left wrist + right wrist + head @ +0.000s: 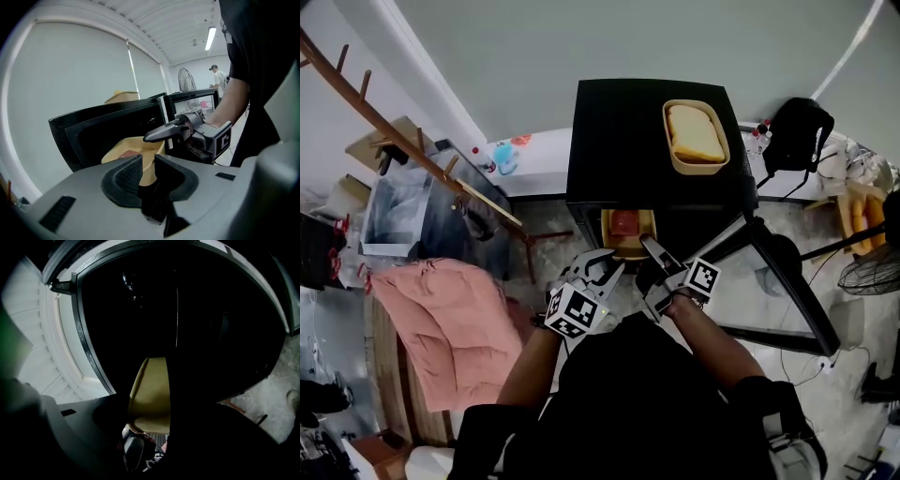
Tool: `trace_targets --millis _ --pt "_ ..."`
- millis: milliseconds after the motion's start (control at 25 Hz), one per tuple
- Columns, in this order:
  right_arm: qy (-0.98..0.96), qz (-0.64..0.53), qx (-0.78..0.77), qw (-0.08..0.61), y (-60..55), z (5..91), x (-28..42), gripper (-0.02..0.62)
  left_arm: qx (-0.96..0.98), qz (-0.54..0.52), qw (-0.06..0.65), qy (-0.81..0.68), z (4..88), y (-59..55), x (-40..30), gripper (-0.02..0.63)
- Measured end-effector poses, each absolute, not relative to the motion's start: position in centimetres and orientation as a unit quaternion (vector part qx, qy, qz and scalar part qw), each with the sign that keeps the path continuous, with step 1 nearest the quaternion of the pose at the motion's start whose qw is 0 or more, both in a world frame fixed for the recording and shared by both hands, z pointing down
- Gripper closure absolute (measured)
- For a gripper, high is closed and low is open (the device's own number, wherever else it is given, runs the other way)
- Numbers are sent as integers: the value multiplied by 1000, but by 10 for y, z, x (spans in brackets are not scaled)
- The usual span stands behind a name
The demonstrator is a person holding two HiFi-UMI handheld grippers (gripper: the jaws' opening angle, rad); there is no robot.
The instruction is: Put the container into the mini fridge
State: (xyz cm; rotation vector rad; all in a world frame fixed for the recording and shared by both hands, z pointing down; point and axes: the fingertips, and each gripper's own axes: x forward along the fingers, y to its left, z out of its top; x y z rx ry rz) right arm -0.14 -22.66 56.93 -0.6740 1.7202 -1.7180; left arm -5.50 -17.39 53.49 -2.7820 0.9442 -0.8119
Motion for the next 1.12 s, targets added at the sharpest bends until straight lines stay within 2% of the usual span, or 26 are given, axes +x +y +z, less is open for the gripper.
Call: trace_targets --millis 840,1000,1120 --pt "651 -657 -260 277 -268 582 -15 367 -880 -279 17 384 549 -211 -68 517" --pt "664 -650 -253 270 -266 576 -12 305 -879 -280 16 385 549 -211 -64 517" --pt "676 -640 -264 252 -261 578 -11 290 -879 -280 15 386 550 -212 -64 517"
